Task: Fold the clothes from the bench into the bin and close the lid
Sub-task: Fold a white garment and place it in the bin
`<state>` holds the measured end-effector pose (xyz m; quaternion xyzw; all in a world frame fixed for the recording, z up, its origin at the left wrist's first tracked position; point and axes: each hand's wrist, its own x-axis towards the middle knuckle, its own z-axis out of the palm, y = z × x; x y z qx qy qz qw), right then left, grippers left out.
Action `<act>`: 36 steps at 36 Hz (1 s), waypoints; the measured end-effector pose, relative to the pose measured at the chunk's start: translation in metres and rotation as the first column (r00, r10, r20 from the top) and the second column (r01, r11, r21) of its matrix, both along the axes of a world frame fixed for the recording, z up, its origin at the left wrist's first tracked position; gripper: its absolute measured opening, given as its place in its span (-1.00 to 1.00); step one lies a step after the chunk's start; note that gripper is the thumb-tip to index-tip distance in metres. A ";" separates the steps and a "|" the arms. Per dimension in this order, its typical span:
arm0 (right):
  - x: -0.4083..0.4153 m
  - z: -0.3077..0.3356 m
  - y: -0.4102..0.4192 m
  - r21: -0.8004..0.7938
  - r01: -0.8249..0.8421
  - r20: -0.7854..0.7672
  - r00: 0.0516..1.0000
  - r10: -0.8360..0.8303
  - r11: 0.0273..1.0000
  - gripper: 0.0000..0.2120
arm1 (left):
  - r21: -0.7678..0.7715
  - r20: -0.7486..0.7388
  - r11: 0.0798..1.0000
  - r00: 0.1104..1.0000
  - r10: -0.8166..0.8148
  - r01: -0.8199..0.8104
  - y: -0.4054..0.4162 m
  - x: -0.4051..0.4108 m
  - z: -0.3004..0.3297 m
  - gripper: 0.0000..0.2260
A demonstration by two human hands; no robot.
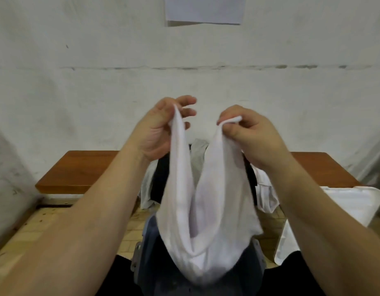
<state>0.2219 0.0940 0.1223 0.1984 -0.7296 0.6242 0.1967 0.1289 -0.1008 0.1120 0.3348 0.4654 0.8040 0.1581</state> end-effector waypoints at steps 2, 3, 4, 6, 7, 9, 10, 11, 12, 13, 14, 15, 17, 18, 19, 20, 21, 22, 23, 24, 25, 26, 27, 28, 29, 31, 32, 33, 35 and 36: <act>-0.002 -0.003 -0.012 -0.036 -0.007 -0.030 1.000 0.006 0.999 -0.79 | 0.020 -0.002 1.000 1.000 -0.022 0.022 0.018 0.008 -0.002 -0.71; -0.003 -0.005 -0.016 -0.070 -0.008 -0.044 0.999 0.005 0.997 -0.76 | 0.049 0.009 0.997 0.999 -0.053 0.053 0.025 0.011 -0.002 -0.63; -0.003 -0.006 -0.020 -0.100 0.000 -0.051 0.999 -0.005 0.995 -0.76 | 0.083 0.014 0.994 0.997 -0.076 0.075 0.031 0.017 -0.002 -0.63; -0.004 -0.009 -0.025 -0.145 0.038 -0.052 0.998 -0.046 0.989 -0.78 | 0.140 0.022 0.987 0.997 -0.080 0.076 0.040 0.028 -0.003 -0.82; -0.004 -0.010 -0.027 -0.160 0.047 -0.054 0.997 -0.057 0.986 -0.78 | 0.164 0.035 0.983 0.996 -0.084 0.077 0.043 0.034 -0.004 -0.88; -0.005 -0.012 -0.029 -0.175 0.054 -0.063 0.996 -0.066 0.983 -0.77 | 0.196 0.057 0.978 0.994 -0.090 0.078 0.050 0.040 -0.006 -0.90; -0.004 -0.014 -0.030 -0.185 0.056 -0.067 0.995 -0.069 0.981 -0.77 | 0.200 0.066 0.978 0.995 -0.079 0.065 0.052 0.041 -0.008 -0.90; -0.005 -0.015 -0.030 -0.195 0.057 -0.076 0.994 -0.073 0.979 -0.77 | 0.190 0.070 0.981 0.996 -0.055 0.041 0.054 0.041 -0.009 -0.91; -0.005 -0.016 -0.030 -0.202 0.059 -0.088 0.993 -0.078 0.978 -0.77 | 0.167 0.082 0.986 0.996 -0.028 0.014 0.054 0.040 -0.009 -0.86; -0.007 -0.017 -0.029 -0.203 0.054 -0.100 0.992 -0.075 0.978 -0.77 | 0.135 0.096 0.991 0.995 -0.013 0.000 0.055 0.038 -0.011 -0.75; -0.008 -0.018 -0.028 -0.199 0.045 -0.101 0.993 -0.066 0.979 -0.77 | 0.101 0.122 0.995 0.992 -0.015 0.003 0.054 0.036 -0.013 -0.63; -0.010 -0.020 -0.027 -0.198 0.024 -0.094 0.995 -0.044 0.980 -0.77 | 0.063 0.148 0.998 0.989 -0.023 0.013 0.053 0.032 -0.015 -0.51; -0.011 -0.020 -0.023 -0.197 -0.041 -0.060 0.998 0.029 0.980 -0.77 | -0.041 0.171 0.998 0.984 -0.047 0.055 0.050 0.028 -0.019 -0.26; -0.012 -0.020 -0.021 -0.188 -0.077 -0.039 0.997 0.071 0.979 -0.77 | -0.092 0.181 0.993 0.982 -0.056 0.073 0.048 0.027 -0.020 -0.15; -0.012 -0.019 -0.019 -0.181 -0.111 -0.012 0.994 0.110 0.977 -0.78 | -0.123 0.193 0.989 0.979 -0.060 0.085 0.045 0.025 -0.021 -0.06; -0.012 -0.018 -0.016 -0.175 -0.137 0.020 0.990 0.143 0.975 -0.77 | -0.136 0.208 0.986 0.976 -0.068 0.097 0.043 0.024 -0.020 -0.01; -0.013 -0.016 -0.014 -0.164 -0.156 0.048 0.985 0.166 0.974 -0.77 | -0.142 0.213 0.984 0.974 -0.071 0.103 0.040 0.023 -0.020 0.01; -0.014 -0.014 -0.012 -0.145 -0.167 0.068 0.982 0.178 0.975 -0.78 | -0.160 0.210 0.981 0.975 -0.071 0.106 0.038 0.022 -0.020 0.00; -0.015 -0.013 -0.010 -0.121 -0.169 0.082 0.980 0.180 0.978 -0.80 | -0.187 0.190 0.977 0.979 -0.070 0.106 0.037 0.020 -0.019 -0.02; -0.016 -0.012 -0.009 -0.097 -0.165 0.092 0.980 0.174 0.981 -0.81 | -0.228 0.165 0.969 0.984 -0.061 0.098 0.035 0.019 -0.019 -0.04; -0.018 -0.011 -0.008 -0.074 -0.162 0.102 0.980 0.169 0.984 -0.80 | -0.263 0.147 0.960 0.988 -0.054 0.092 0.033 0.017 -0.019 -0.07; -0.019 -0.012 -0.007 -0.054 -0.162 0.113 0.980 0.167 0.985 -0.77 | -0.293 0.134 0.953 0.990 -0.038 0.077 0.032 0.017 -0.018 -0.07; -0.020 -0.012 -0.006 -0.032 -0.160 0.125 0.979 0.162 0.987 -0.74 | -0.310 0.129 0.949 0.992 -0.014 0.054 0.031 0.018 -0.017 -0.06; -0.021 -0.013 -0.005 -0.007 -0.150 0.141 0.979 0.150 0.989 -0.72 | -0.328 0.128 0.944 0.992 0.021 0.023 0.028 0.022 -0.016 -0.05; -0.022 -0.014 -0.005 0.032 -0.120 0.149 0.982 0.114 0.992 -0.71 | -0.351 0.123 0.936 0.990 0.072 -0.025 0.026 0.025 -0.016 -0.07; -0.023 -0.015 -0.005 0.150 -0.011 0.135 0.991 -0.009 0.989 -0.78 | -0.411 0.062 0.895 0.973 0.221 -0.177 0.022 0.024 -0.021 -0.27; -0.024 -0.015 -0.003 0.198 0.046 0.125 0.990 -0.072 0.979 -0.83 | -0.423 0.021 0.865 0.952 0.307 -0.270 0.019 0.026 -0.026 -0.42; -0.025 -0.015 -0.002 0.230 0.092 0.112 0.986 -0.120 0.969 -0.85 | -0.427 -0.012 0.825 0.915 0.404 -0.370 0.018 0.025 -0.029 -0.55; -0.027 -0.015 0.001 0.240 0.161 0.092 0.978 -0.187 0.957 -0.84 | -0.451 -0.014 0.740 0.833 0.553 -0.498 0.013 0.028 -0.038 -0.70; -0.028 -0.015 0.003 0.234 0.188 0.083 0.974 -0.212 0.954 -0.83 | -0.480 -0.015 0.705 0.809 0.588 -0.522 0.011 0.030 -0.043 -0.74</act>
